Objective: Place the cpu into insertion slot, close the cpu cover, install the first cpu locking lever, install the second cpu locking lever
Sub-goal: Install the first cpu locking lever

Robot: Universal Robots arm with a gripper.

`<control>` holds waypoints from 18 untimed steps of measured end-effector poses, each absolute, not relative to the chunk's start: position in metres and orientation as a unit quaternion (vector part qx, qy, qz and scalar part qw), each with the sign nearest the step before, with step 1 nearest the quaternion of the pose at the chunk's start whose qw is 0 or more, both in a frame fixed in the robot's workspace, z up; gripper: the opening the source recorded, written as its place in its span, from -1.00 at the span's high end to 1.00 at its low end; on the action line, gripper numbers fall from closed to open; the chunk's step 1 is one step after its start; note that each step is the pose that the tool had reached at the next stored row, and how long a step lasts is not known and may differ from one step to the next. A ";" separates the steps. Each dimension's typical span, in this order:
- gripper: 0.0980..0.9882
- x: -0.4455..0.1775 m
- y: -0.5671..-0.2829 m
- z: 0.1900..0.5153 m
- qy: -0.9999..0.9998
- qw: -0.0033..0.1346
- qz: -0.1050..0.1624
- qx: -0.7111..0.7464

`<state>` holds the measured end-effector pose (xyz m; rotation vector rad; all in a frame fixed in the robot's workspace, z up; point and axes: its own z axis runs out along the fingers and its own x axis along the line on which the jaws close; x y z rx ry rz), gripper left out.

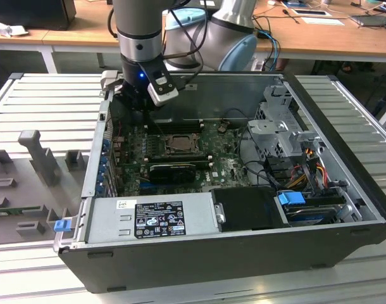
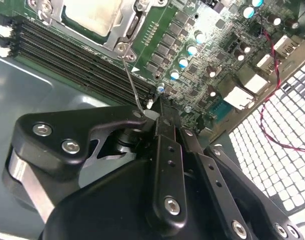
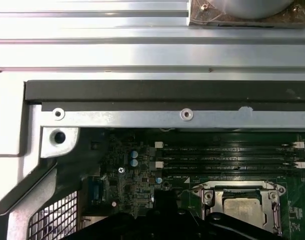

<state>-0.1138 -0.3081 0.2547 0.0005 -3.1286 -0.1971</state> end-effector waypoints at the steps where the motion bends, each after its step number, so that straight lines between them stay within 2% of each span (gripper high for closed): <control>1: 0.98 -0.112 -0.308 0.255 -0.998 0.003 -0.063 0.000; 18: 0.98 -0.068 -0.308 0.255 -0.998 0.005 -0.063 0.000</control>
